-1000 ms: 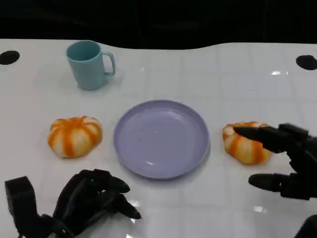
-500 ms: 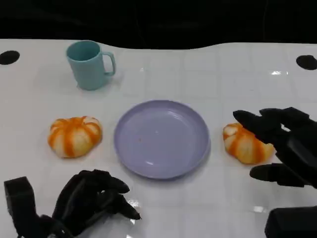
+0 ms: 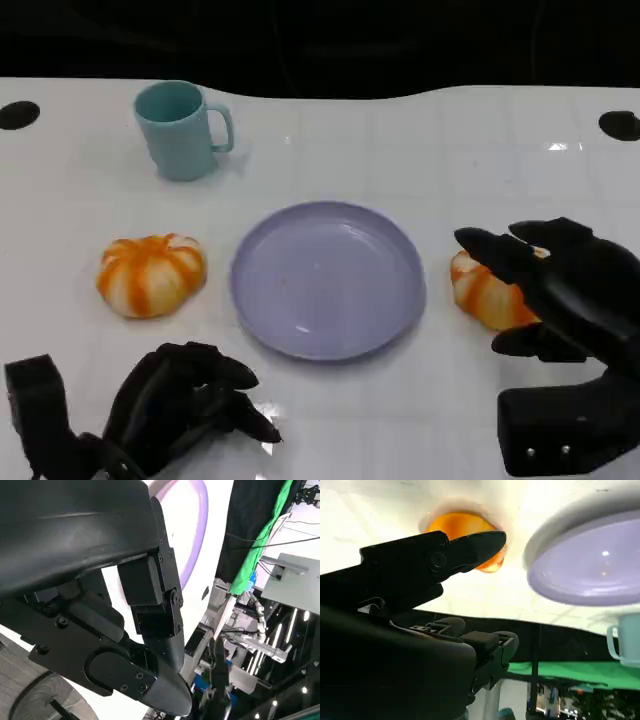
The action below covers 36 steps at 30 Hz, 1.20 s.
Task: Grasp the bread from the table and place it into the plate.
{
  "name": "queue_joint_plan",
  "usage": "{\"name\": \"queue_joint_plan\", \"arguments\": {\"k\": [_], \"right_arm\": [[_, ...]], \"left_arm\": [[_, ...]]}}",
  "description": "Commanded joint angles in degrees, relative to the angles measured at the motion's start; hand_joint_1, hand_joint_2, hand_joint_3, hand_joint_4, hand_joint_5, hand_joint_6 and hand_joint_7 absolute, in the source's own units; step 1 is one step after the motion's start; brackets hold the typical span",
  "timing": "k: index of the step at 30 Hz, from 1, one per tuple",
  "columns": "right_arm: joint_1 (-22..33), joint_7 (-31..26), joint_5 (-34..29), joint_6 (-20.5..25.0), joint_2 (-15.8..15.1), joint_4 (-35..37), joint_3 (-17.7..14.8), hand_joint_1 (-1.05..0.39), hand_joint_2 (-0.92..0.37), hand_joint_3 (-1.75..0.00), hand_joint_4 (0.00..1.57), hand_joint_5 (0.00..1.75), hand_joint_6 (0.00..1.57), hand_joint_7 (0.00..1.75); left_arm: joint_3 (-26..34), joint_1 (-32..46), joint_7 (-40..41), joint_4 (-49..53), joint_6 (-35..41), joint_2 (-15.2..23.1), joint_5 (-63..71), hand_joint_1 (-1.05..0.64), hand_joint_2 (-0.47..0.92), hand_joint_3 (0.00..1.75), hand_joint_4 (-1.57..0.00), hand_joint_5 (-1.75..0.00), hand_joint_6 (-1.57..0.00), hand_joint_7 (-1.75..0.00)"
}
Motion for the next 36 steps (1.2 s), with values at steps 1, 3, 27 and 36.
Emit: {"name": "queue_joint_plan", "arguments": {"k": [1,3,27,36], "right_arm": [[-2.9,-2.1,-1.1,1.2,-1.2,4.6,2.1,-0.82,-0.92,-0.02,0.2,0.2,0.2,0.0],[-4.1,-3.4,-1.4,1.3,-1.2,7.1,3.0,-0.83,-0.92,-0.03,0.2,0.2,0.2,0.0],[-16.6,-9.4,0.8,4.9,1.4,32.5,11.7,-0.78,-0.91,0.0,0.3,0.14,0.24,0.01],[-17.2,-12.0,3.8,3.2,2.1,35.9,12.5,-0.52,-0.86,0.0,0.52,0.13,0.44,0.04]], "left_arm": [[0.2,0.5,0.3,-0.5,0.2,0.9,-0.1,-1.01,0.77,0.0,-1.57,-0.3,-1.57,-0.07],[0.2,0.5,0.5,-0.6,0.2,0.9,-0.1,-1.01,0.77,0.0,-1.57,-0.31,-1.57,-0.07],[-0.3,1.1,1.4,-2.3,1.2,0.1,-0.1,-1.02,0.77,0.0,-1.57,-0.32,-1.57,-0.08],[-0.8,2.2,2.3,-4.4,2.6,0.1,-0.2,-1.02,0.76,0.0,-1.57,-0.33,-1.57,-0.09]]}}
